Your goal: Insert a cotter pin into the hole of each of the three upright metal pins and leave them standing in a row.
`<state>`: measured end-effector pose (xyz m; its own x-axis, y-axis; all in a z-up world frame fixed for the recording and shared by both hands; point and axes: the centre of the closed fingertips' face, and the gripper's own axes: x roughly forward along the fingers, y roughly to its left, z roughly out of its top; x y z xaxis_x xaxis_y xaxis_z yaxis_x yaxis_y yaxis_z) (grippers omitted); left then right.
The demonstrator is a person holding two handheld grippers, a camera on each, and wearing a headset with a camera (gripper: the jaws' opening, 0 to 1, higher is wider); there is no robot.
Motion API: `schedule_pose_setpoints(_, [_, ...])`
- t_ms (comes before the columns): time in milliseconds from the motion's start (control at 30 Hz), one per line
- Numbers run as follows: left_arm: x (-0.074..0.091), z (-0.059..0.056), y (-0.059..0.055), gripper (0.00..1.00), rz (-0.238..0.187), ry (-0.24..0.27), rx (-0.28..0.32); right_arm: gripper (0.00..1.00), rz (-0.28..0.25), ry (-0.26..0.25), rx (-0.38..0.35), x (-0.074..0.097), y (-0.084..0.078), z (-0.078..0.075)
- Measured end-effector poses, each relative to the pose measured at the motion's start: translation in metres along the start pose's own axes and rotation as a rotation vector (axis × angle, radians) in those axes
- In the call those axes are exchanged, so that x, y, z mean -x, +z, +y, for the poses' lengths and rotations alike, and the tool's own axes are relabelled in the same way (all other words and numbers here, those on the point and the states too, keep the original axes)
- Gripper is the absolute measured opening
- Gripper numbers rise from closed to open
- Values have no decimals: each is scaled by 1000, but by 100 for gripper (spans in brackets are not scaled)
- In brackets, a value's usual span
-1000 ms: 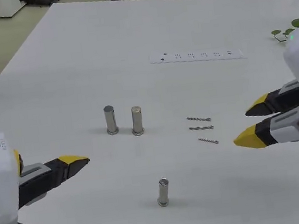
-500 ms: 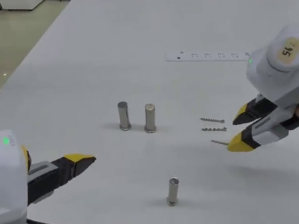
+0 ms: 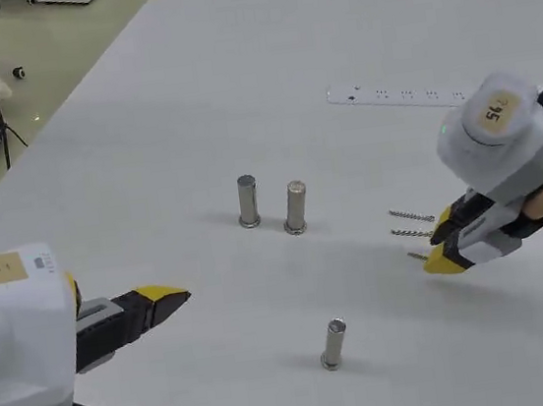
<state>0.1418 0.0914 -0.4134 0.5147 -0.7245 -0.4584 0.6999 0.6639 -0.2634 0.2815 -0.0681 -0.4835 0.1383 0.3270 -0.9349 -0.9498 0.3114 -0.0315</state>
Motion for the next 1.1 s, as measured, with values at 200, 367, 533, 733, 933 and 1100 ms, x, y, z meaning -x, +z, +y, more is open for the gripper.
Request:
schedule_pose_setpoints(200, [1, 0, -6, 92, 15, 4, 13, 10, 56, 0, 34, -8, -5, -2])
schedule_pose_setpoints(367, [2, 2, -8, 92, 13, 12, 21, 7, 127, -6, 47, -11, -17, -3])
schedule_pose_setpoints(533, [0, 5, -9, 92, 11, 19, 37, 0, 82, -25, 22, -7, -8, -6])
schedule_pose_setpoints(733, [-2, 4, -11, 92, 20, 11, 34, 0, 61, -45, 34, -4, -8, -7])
schedule_pose_setpoints(933, [-3, 3, -8, 92, 15, 5, 35, 0, 22, -41, 28, -4, -9, -5])
schedule_pose_setpoints(1100, [-2, 4, -7, 91, 11, 6, 34, 0, 5, -45, 4, -2, -9, -3])
